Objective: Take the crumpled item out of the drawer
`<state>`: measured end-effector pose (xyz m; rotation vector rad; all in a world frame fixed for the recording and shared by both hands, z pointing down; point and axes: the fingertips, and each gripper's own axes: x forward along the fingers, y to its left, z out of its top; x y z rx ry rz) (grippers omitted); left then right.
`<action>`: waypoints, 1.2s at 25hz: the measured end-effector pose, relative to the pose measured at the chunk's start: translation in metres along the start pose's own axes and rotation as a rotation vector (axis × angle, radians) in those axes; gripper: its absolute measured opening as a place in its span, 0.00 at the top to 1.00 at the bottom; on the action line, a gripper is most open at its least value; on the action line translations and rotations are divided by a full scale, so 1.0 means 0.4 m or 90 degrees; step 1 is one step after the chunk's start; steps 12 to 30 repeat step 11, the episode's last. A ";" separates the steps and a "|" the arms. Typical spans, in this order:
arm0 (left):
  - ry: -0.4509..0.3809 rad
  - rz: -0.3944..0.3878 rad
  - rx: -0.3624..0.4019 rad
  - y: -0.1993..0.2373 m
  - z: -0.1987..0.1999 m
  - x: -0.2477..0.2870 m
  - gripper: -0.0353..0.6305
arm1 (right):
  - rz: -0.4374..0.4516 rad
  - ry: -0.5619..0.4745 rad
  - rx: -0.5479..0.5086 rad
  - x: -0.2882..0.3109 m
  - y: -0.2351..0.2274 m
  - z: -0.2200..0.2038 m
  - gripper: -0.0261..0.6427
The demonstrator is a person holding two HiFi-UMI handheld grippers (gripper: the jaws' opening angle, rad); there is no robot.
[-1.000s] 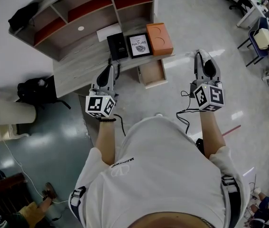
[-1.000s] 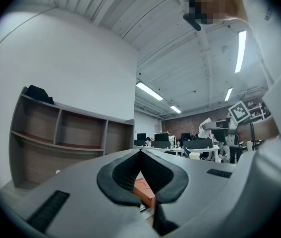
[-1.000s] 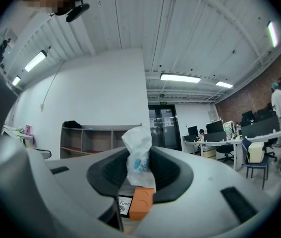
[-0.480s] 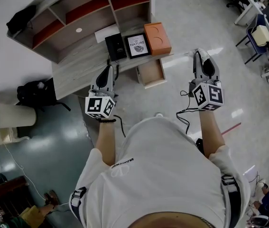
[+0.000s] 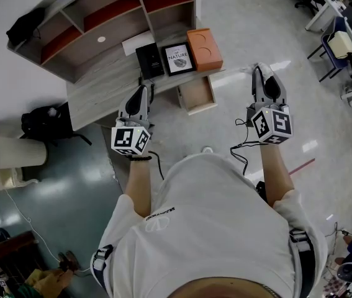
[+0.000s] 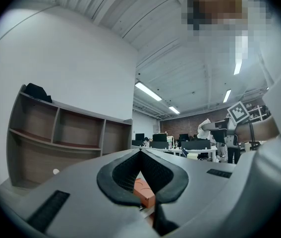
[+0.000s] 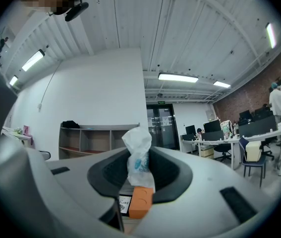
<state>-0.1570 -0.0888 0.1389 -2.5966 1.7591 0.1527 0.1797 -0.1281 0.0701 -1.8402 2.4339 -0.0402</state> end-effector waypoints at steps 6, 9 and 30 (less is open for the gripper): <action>-0.002 -0.001 0.002 -0.002 0.004 0.005 0.95 | 0.000 0.003 -0.002 0.002 -0.003 -0.003 0.81; -0.002 -0.001 0.003 -0.001 0.004 0.007 0.95 | 0.002 0.006 -0.001 0.007 -0.001 -0.007 0.81; -0.002 -0.001 0.003 0.002 0.003 0.008 0.95 | 0.004 0.008 0.000 0.011 0.001 -0.011 0.81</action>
